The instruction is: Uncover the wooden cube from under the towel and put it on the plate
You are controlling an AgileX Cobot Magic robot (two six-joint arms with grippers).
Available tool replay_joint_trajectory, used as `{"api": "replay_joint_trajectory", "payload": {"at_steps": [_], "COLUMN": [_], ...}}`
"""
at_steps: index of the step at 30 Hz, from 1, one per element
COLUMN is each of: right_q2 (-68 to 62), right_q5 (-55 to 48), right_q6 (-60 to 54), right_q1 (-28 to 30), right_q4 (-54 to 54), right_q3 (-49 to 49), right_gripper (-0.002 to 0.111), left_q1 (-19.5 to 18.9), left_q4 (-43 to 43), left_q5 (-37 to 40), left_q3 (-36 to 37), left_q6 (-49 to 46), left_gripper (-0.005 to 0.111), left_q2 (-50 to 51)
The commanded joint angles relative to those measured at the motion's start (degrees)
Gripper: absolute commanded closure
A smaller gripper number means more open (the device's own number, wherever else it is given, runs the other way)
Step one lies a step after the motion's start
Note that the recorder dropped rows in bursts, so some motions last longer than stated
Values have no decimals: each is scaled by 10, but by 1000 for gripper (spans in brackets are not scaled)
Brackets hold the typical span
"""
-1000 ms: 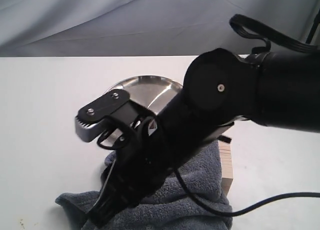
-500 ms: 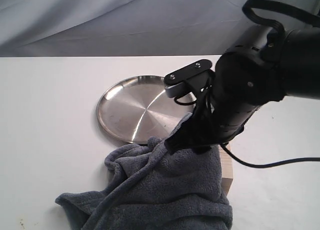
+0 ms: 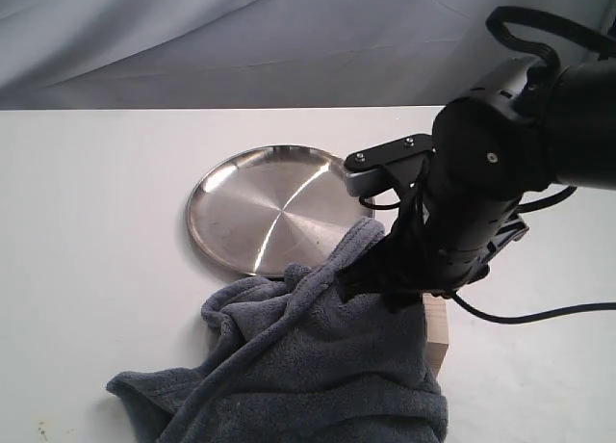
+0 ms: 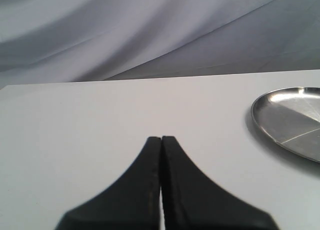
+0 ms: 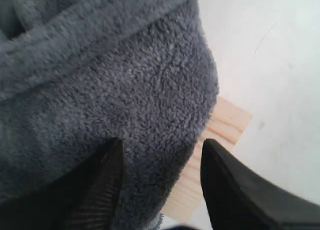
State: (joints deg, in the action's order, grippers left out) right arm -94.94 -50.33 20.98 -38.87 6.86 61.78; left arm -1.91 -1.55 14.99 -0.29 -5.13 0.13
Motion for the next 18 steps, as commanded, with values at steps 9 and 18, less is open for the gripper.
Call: {"api": "replay_joint_trajectory", "payload": {"at_steps": [9,18], "right_q2": [-7,7], "right_q5": [38,64], "right_q6": [0,-95], "right_q1": [2,0], "right_q4": [-43,-99], "right_q3": [-6,10], "right_gripper": [80,108], "left_q1": [-1,-1], "left_q4": [-5,-5], "left_q5": [-1,-1], "left_q3": [3,3], "left_q6": [-1,-1], "left_gripper": [107,107], "left_q2": [-1,-1]}}
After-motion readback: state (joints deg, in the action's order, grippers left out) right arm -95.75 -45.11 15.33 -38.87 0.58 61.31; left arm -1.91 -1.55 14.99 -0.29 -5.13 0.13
